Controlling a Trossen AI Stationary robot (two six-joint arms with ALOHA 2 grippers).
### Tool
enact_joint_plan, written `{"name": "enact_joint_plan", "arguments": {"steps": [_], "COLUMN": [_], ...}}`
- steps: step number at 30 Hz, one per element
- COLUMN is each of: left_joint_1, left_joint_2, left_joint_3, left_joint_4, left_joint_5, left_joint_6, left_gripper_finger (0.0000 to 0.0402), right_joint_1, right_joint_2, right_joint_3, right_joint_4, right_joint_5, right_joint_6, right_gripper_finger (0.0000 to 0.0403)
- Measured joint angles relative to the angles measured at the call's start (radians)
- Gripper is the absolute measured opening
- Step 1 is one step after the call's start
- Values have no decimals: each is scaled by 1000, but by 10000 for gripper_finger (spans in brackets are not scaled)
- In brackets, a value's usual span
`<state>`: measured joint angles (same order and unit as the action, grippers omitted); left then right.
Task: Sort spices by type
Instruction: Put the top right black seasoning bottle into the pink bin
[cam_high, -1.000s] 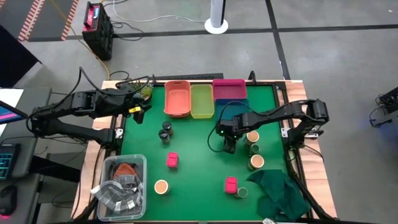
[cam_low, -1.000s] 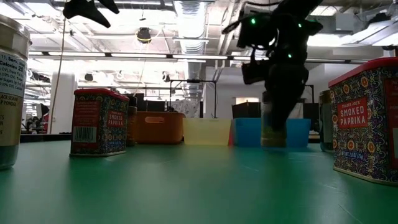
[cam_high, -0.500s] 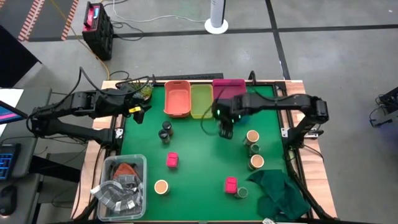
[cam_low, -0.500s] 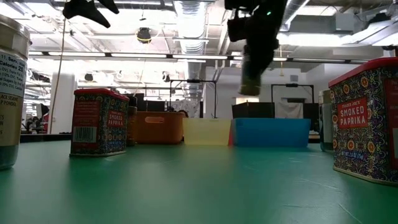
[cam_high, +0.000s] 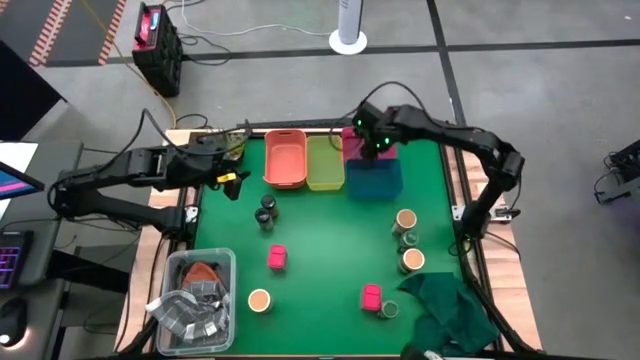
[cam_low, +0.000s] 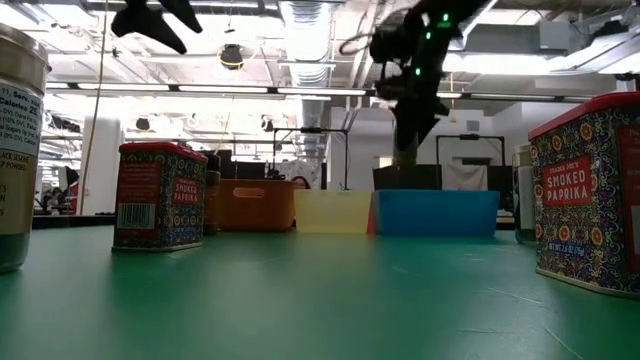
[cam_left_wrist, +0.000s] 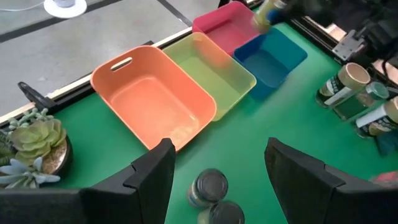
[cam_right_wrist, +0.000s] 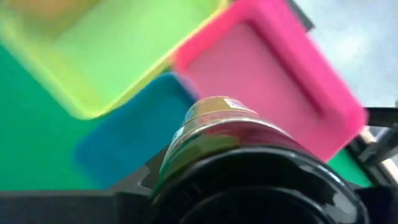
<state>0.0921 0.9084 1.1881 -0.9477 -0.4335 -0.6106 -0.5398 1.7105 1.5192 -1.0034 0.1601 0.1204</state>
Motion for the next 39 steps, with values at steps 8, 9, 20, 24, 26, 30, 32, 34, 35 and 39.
{"name": "enact_joint_plan", "arguments": {"steps": [8, 9, 20, 24, 26, 30, 32, 34, 35, 39], "left_joint_1": [0, 1, 18, 43, 53, 71, 74, 78, 80, 103], "left_joint_2": [79, 89, 142, 140, 138, 137, 137, 137, 137, 138], "left_joint_3": [0, 0, 0, 0, 0, 0, 0, 0, 0, 0], "left_joint_4": [23, 34, 94, 94, 94, 94, 93, 92, 92, 91], "left_joint_5": [-67, -81, -192, -194, -194, -190, -169, -153, -140, -52], "left_joint_6": [-7, -19, -69, -71, -67, -52, -49, -40, -30, 10], "left_gripper_finger": [238, 238, 238, 238, 238, 238, 238, 238, 238, 238], "right_joint_1": [-215, -234, -322, -301, -284, -270, -266, -265, -265, -262], "right_joint_2": [122, 136, 244, 262, 267, 269, 267, 256, 246, 193], "right_joint_3": [0, 0, 0, -1, -1, -1, 0, -1, -1, -1], "right_joint_4": [61, 58, 68, 80, 100, 117, 109, 100, 100, 111], "right_joint_5": [-37, -44, -109, -119, -121, -127, -127, -127, -127, -57], "right_joint_6": [-165, -189, -280, -290, -290, -295, -288, -281, -279, -278], "right_gripper_finger": [211, 211, 217, 246, 264, 296, 310, 320, 324, 330]}}
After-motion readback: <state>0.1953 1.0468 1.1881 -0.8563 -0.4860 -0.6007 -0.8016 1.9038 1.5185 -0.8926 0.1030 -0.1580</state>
